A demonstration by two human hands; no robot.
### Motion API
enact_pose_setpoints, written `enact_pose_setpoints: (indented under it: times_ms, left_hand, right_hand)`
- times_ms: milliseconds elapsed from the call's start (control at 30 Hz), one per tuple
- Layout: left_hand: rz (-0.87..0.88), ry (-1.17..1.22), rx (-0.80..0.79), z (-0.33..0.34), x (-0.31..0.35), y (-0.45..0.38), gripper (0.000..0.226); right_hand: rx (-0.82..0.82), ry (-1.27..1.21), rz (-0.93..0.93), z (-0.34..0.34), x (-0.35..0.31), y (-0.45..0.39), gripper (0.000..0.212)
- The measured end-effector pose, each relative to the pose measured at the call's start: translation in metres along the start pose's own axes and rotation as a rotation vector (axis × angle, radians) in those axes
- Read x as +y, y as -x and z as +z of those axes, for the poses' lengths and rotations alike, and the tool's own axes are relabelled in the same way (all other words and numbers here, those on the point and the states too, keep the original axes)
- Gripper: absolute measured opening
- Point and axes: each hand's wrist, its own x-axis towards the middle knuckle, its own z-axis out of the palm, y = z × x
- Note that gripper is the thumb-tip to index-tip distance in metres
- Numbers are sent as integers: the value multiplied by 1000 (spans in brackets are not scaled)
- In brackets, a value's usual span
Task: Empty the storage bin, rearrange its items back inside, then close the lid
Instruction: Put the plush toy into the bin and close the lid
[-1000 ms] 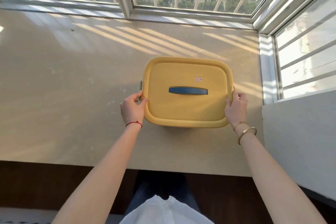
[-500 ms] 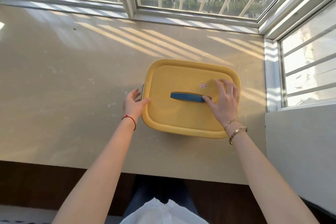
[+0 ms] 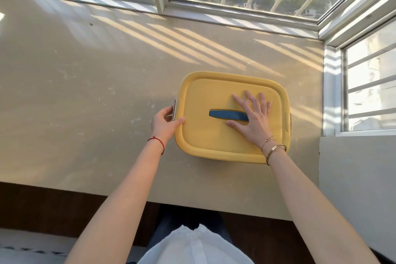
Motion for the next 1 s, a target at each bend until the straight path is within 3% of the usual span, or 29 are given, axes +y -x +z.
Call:
enact_pose_setpoints:
  times_ms: [467, 633, 700, 833, 1000]
  left_hand:
    - [150, -84, 232, 24, 5, 18, 40]
    - [248, -227, 254, 30, 3, 25, 38]
    - [241, -250, 257, 31, 3, 27, 38]
    - [219, -255, 253, 32, 4, 32, 37]
    - [195, -259, 202, 34, 9, 40, 47]
  right_hand:
    - [4, -2, 15, 6, 5, 2, 75]
    - [26, -231, 20, -9, 13, 6, 76]
    - [123, -296, 71, -22, 26, 14, 79]
    - [321, -94, 311, -32, 57, 36, 89]
    - [209, -204, 619, -29, 68, 47, 100]
